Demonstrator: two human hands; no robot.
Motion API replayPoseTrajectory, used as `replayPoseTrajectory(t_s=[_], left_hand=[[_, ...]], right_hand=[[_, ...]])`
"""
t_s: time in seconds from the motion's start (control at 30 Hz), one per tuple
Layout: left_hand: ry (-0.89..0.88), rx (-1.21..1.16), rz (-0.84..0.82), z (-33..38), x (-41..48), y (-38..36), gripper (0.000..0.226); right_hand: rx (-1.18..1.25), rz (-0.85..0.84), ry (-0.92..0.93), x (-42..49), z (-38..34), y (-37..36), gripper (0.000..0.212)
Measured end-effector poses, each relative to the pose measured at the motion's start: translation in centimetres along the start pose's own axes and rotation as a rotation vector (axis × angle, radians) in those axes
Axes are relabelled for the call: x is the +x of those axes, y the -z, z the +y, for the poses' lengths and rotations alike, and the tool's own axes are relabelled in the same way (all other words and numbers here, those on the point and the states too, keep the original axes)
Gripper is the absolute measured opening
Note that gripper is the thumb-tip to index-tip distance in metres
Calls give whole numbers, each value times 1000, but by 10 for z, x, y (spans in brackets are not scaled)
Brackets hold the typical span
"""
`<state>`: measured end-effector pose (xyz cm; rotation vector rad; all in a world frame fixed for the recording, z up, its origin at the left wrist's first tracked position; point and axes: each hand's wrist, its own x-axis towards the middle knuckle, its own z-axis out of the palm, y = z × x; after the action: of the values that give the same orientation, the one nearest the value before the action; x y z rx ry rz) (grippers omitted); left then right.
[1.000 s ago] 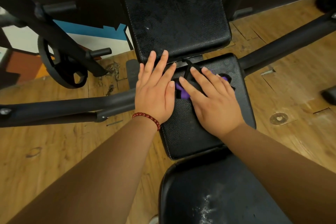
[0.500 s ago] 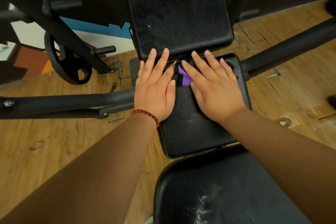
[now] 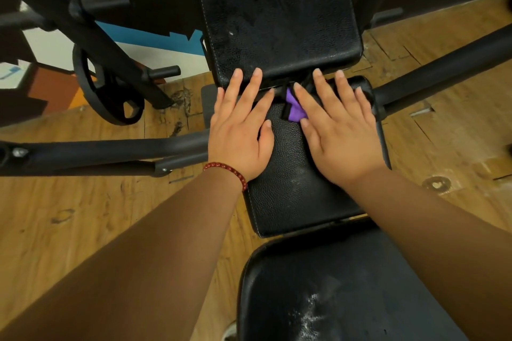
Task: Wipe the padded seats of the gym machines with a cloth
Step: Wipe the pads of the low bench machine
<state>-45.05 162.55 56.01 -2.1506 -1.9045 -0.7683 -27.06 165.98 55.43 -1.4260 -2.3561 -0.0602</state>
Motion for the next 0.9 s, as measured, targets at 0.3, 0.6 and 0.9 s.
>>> replayPoseTrajectory(t_s=[0.3, 0.6, 0.9], left_hand=[[-9, 7, 2, 0, 1, 0, 49], [-6, 47, 9, 1, 1, 1, 49], [-198, 176, -118, 19, 8, 6, 50]], right_hand=[[1, 18, -59, -17, -1, -2, 52], [30, -3, -159, -53, -7, -7, 53], [67, -1, -303, -9, -6, 0, 52]])
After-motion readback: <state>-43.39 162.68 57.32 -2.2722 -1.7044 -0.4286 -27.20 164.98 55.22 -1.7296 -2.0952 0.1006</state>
